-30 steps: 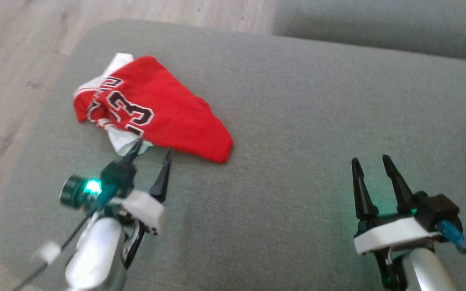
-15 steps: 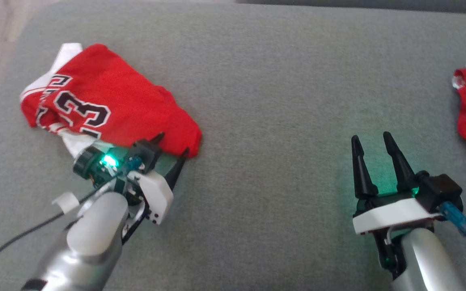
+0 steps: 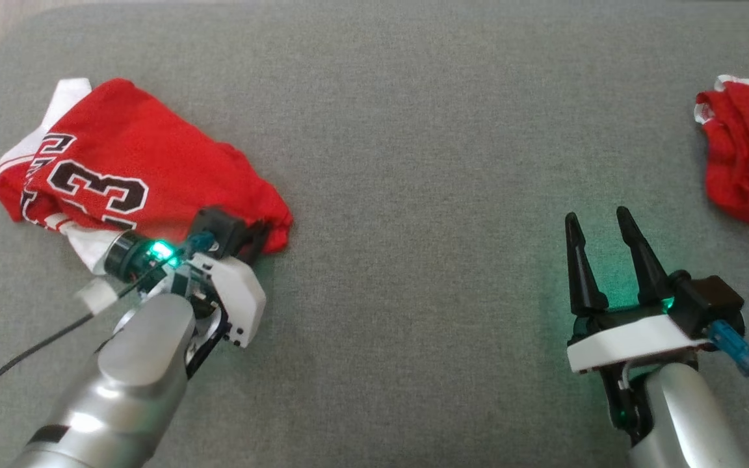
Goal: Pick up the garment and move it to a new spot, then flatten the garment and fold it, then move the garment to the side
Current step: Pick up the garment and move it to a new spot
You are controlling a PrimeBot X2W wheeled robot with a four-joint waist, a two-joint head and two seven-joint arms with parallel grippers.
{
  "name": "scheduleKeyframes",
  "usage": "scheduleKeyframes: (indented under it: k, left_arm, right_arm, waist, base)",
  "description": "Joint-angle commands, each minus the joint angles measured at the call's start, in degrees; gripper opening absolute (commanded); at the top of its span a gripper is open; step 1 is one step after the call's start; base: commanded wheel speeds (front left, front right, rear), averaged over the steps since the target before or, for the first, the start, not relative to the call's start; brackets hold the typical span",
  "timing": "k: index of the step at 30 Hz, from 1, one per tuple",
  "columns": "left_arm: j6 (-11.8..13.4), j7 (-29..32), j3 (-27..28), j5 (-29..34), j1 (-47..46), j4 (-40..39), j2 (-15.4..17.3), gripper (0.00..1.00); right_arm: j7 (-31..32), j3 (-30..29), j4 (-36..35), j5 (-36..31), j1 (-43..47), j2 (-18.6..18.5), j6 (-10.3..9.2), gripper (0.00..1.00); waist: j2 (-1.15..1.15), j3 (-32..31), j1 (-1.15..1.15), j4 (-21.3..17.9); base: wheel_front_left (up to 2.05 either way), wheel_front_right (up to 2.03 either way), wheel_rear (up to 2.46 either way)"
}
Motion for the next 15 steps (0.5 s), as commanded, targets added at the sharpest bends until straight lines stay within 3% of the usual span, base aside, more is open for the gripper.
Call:
scheduleKeyframes:
  k: [1,8,15]
  left_arm:
    - [0.2,-1.3,1.7,0.1,-1.6,-0.7,2.4,0.0]
    - [3.3,-15.7,3.4,2.0,-3.7,-5.8,2.8,0.0]
    - [5.8,-18.8,5.3,3.7,-5.3,-16.7,4.3,0.0]
  right_arm:
    - [-0.6,1.3,-1.7,-0.2,-1.6,-0.2,-0.04,1.0]
    - [-0.6,1.4,-1.1,0.5,-0.7,-0.2,-0.04,1.0]
    - [-0.6,1.2,-1.1,1.6,0.2,-0.2,-0.04,1.0]
  waist:
    - [0.0,-0.5,0.0,0.0]
    - [0.0,-4.0,0.0,-0.1]
    - [0.0,-6.2,0.0,-0.8]
  base:
    - [0.0,0.0,0.0]
    - [0.0,0.0,0.0]
    - [0.0,0.0,0.0]
